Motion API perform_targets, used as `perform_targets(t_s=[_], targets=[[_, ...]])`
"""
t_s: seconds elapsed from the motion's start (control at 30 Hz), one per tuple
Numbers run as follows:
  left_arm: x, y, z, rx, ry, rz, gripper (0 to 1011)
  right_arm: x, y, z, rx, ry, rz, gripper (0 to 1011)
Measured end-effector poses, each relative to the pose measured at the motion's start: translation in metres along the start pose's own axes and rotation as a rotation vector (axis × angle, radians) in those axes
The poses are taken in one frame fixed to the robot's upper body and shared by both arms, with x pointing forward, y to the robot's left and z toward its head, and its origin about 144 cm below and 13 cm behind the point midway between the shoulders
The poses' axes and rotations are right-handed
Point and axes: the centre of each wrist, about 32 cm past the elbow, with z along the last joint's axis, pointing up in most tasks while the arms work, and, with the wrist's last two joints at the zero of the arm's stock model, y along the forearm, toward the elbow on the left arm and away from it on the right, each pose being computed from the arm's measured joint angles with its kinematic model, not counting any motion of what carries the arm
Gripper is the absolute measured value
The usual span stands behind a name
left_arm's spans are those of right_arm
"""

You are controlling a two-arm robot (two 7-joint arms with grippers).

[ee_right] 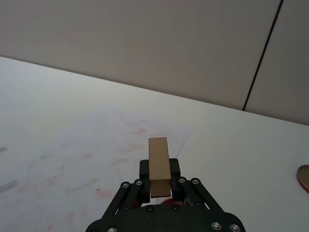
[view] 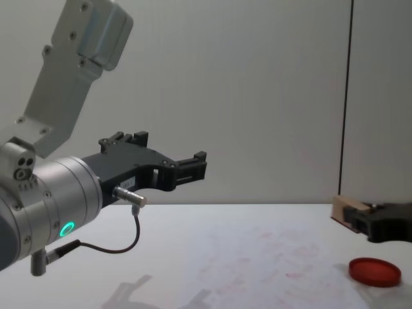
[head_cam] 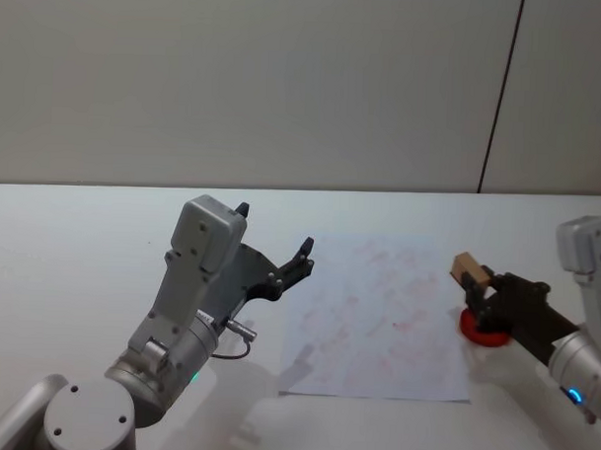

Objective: Use the one hand to pick up the stamp and affix it onto the A4 paper.

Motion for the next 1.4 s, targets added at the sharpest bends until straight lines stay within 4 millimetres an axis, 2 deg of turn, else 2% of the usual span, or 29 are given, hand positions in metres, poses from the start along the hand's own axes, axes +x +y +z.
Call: perform_targets(t_s=[0.47, 1.4], targets=[[0.0, 0.0, 0.0, 0.0, 0.0, 0.0, 993, 0.016, -0.01, -0.011, -0.038, 0.016, -0.055, 219], [0.0, 0.0, 0.0, 0.0, 0.0, 0.0, 993, 0.015, -0.006, -0.029, -0.101, 0.035, -0.057, 219]])
